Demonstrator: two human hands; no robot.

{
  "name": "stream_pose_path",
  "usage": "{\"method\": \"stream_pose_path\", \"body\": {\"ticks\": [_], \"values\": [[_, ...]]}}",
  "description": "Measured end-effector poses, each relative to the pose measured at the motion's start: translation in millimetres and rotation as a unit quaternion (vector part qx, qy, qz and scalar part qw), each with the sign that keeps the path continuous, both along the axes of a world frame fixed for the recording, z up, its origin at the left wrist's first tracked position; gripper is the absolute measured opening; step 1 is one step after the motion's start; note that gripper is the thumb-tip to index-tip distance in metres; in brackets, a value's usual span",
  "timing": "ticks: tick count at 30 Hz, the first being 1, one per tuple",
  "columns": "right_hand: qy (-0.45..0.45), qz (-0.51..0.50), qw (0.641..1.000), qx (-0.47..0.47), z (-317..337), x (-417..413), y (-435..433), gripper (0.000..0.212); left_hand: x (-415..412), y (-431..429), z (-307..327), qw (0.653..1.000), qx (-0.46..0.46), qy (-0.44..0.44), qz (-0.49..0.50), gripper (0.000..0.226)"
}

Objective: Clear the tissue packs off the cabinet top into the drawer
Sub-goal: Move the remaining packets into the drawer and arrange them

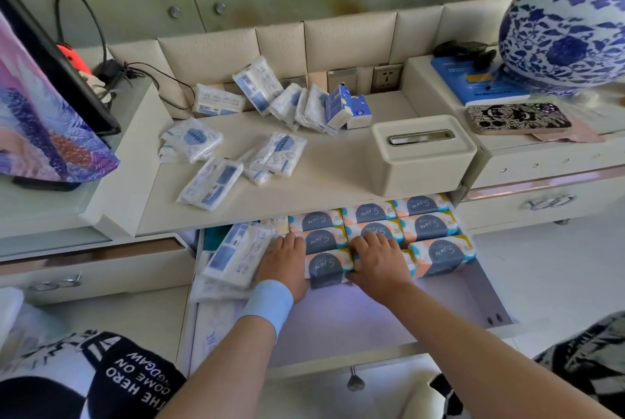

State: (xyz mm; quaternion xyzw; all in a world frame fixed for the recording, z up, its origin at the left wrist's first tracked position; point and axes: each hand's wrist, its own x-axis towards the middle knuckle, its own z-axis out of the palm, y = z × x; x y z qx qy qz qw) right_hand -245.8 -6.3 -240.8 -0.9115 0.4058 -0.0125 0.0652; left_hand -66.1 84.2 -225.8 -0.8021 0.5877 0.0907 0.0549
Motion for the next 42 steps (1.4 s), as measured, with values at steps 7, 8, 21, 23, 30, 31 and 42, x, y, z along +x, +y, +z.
{"method": "stream_pose_path", "body": {"ticks": [7,8,21,23,30,31,42], "values": [[0.082,0.055,0.995,-0.029,-7,-22,-9,0.097,-5,-1,-10,0.995,-0.041,-0.051,-0.069,0.092],[0.097,0.038,0.994,-0.03,-6,-26,-13,0.099,-6,-3,-10,0.996,-0.039,-0.049,-0.068,0.092],[0.164,-0.016,0.985,-0.059,5,-29,-10,0.093,-13,-17,-11,0.997,-0.001,-0.058,-0.049,0.093],[0.171,-0.033,0.983,-0.063,11,-27,-13,0.092,-10,-16,-7,0.998,0.006,-0.032,-0.059,0.096],[0.144,0.026,0.989,-0.035,28,21,9,0.094,22,19,38,0.99,-0.112,0.08,-0.014,0.057],[0.119,0.048,0.991,-0.026,29,31,16,0.089,32,27,41,0.987,-0.139,0.074,0.03,0.049],[-0.191,-0.108,0.876,0.429,53,113,84,0.057,70,90,37,0.951,-0.076,0.189,0.234,0.048]]}}
